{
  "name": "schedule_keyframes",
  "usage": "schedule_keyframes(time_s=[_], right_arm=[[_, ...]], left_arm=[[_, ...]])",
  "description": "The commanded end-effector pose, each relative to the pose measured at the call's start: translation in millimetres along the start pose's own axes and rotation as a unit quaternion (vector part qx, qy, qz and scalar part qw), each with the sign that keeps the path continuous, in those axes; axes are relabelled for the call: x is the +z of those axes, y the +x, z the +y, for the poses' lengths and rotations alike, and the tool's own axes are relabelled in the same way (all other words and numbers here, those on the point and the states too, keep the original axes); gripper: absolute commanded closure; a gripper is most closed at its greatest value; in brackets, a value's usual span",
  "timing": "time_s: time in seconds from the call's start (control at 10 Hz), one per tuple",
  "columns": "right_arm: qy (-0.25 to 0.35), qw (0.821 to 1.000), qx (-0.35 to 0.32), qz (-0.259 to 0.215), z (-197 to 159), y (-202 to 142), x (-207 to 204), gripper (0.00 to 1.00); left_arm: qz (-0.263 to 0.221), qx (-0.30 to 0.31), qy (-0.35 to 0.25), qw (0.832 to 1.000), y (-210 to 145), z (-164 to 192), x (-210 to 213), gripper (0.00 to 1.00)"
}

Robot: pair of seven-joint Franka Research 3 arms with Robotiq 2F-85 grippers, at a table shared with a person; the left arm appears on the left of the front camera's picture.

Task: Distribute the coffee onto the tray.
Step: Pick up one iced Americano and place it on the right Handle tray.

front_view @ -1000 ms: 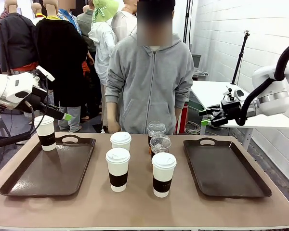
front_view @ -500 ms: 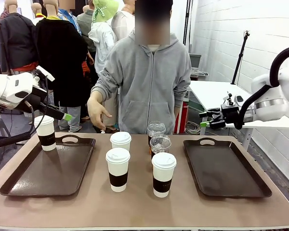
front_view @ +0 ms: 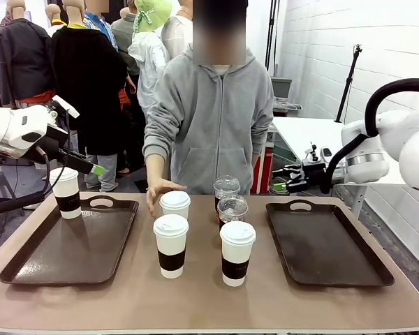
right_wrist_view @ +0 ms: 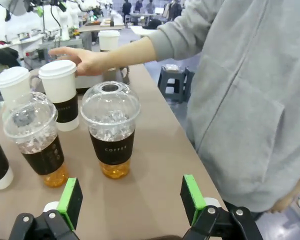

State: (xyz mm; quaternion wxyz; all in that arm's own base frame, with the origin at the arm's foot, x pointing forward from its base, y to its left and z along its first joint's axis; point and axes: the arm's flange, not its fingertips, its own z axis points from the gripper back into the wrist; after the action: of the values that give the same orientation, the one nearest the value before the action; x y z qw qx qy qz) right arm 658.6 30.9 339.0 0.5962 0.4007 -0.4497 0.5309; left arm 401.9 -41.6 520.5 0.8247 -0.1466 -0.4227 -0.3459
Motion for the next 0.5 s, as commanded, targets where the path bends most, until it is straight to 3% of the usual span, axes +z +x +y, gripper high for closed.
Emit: schedule_keyframes(time_s=[0.0,0.4], right_arm=[[0.015,1.000,-0.010,0.023,-11.4,3.9,-15.0,0.00],[0.017,1.000,-0.004,0.007,-2.1,-0.5,-19.1,0.00]], left_arm=[[-0.001,0.003,-0.003,1.000,-1.4,1.5,-1.0,0.00],[-0.001,0.003,-0.003,1.000,-1.4,1.5,-1.0,0.00]])
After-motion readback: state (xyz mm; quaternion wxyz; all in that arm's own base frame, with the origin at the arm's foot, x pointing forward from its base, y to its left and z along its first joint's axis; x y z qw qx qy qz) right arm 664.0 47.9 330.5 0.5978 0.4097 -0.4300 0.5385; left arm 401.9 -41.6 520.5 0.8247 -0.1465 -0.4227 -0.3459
